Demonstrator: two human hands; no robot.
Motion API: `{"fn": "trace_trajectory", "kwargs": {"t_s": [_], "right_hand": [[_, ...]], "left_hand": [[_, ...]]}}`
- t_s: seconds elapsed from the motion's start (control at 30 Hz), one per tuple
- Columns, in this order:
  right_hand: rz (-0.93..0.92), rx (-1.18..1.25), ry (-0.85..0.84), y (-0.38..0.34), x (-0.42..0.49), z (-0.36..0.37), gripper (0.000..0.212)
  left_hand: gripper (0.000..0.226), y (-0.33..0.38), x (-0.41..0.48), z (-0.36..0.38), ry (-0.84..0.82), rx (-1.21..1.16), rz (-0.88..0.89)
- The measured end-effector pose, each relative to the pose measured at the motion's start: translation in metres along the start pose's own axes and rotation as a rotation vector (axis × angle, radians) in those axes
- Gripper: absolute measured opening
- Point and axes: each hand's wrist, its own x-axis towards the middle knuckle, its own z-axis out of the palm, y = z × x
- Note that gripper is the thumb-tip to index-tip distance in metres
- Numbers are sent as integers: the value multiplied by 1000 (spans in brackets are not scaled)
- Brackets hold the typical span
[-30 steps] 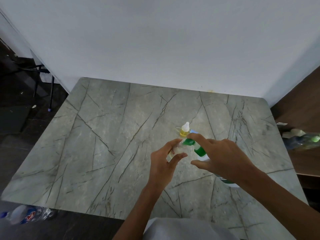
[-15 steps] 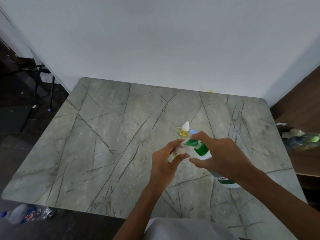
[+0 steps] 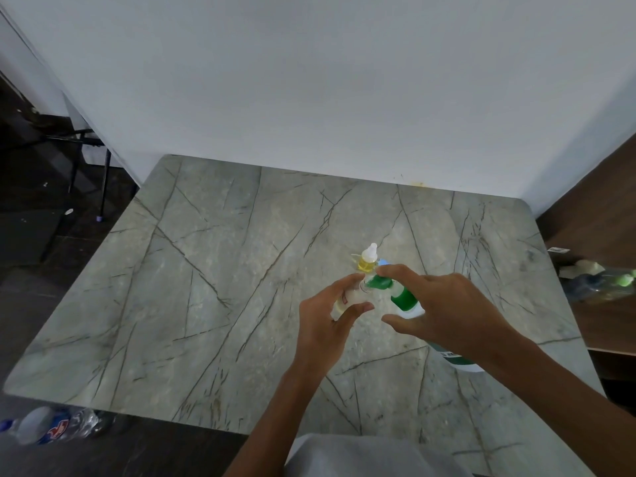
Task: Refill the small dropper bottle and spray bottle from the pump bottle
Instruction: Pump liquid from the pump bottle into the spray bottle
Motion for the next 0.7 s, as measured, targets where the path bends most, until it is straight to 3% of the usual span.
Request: {"fn": "trace_trajectory", "kwargs": {"t_s": [0.23,0.47,0.7], "right_hand": [[-4,-27,9,3,1,4,57],[4,-81,-23,2,0,2,71],[6,-32,-57,-5,0,-3,68]], "left_hand": [[42,-2,-2,2,-10,-11,8],[41,-3,-3,0,-13,-29,-14],[40,-3,-4,0,-17,-55,-31]]}}
